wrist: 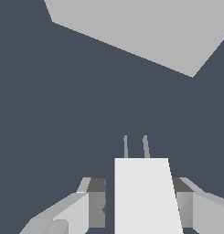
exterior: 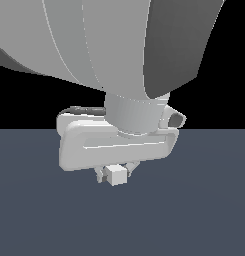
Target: Plug the charger into the wall socket.
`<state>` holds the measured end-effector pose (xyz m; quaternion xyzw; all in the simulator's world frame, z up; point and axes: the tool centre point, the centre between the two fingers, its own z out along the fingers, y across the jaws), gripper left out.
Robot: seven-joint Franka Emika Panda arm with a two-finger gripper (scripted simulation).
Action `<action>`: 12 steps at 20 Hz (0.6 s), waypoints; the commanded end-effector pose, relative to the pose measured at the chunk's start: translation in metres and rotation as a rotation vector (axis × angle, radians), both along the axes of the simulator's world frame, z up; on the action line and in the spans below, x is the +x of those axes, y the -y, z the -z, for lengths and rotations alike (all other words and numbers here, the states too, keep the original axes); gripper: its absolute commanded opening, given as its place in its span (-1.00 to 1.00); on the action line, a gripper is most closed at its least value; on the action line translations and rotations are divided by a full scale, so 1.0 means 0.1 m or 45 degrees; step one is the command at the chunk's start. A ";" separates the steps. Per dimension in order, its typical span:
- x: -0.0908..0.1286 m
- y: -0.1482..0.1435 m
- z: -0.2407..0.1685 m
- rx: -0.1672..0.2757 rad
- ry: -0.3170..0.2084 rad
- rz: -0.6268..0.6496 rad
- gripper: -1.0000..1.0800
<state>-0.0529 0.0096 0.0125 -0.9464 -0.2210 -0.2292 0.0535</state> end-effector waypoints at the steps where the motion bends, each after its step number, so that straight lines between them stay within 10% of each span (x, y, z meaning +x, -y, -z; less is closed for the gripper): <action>1: 0.01 0.04 0.01 -0.002 0.001 0.009 -1.00; 12: -0.01 -0.03 -0.05 0.000 0.002 0.044 -1.00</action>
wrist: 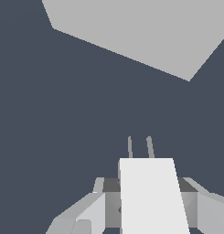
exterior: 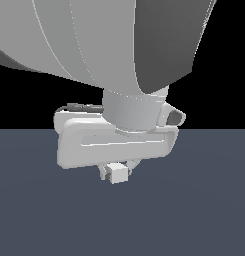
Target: Plug the charger into the wall socket.
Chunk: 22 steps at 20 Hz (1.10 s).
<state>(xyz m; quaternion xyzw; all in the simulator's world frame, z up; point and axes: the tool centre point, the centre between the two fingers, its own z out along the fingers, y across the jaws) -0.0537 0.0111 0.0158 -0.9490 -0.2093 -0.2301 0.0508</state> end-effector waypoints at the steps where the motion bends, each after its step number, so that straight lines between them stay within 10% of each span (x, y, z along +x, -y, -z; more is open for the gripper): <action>1: -0.01 -0.03 -0.04 0.000 0.001 0.026 -1.00; 22: -0.07 -0.41 -0.57 0.008 0.009 0.460 -1.00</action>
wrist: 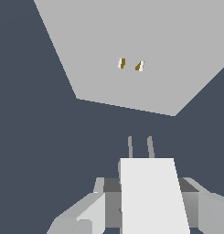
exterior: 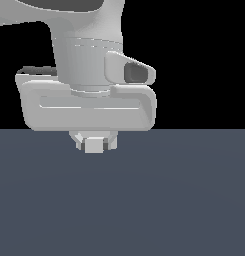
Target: Plug the charger into the wall socket.
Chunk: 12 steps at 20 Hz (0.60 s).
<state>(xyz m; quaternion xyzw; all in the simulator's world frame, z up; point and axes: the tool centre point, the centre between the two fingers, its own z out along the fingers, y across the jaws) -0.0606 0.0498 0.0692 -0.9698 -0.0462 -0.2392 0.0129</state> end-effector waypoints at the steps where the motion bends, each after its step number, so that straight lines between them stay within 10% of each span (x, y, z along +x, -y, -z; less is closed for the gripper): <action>1: 0.00 -0.04 -0.06 0.002 0.001 0.045 -1.00; 12: 0.02 -0.16 -0.21 0.004 0.000 0.173 -1.00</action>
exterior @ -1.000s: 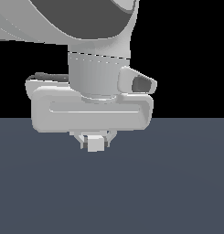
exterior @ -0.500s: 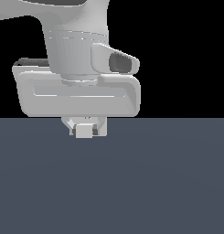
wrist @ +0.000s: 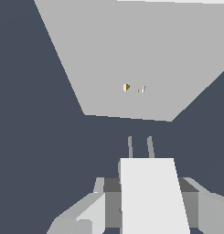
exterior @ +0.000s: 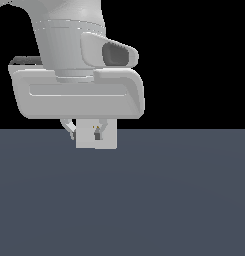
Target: Plug the charger into the wall socket.
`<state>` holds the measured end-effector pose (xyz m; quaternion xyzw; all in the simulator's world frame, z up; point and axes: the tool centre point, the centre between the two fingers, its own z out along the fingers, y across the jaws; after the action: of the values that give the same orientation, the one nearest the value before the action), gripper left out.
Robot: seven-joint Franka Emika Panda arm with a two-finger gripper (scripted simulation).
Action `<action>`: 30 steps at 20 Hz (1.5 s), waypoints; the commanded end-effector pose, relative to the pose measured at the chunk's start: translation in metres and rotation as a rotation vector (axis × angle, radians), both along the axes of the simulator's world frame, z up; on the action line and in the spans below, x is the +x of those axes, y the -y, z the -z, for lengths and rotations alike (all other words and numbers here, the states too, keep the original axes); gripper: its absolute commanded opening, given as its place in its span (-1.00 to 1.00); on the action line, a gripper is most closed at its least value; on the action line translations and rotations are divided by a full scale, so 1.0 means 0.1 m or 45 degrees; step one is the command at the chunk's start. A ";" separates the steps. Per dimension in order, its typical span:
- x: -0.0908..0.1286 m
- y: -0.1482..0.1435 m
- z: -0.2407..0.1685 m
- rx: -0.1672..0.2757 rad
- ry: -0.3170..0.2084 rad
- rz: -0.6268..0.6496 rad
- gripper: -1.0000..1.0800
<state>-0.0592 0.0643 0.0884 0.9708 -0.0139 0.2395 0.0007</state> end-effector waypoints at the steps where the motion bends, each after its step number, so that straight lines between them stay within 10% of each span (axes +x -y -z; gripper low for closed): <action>1: 0.00 -0.02 -0.03 0.000 0.000 0.025 -1.00; 30: 0.02 -0.09 -0.12 -0.006 -0.009 0.117 -1.00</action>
<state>-0.0575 0.0730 0.1000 0.9700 -0.0577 0.2357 0.0141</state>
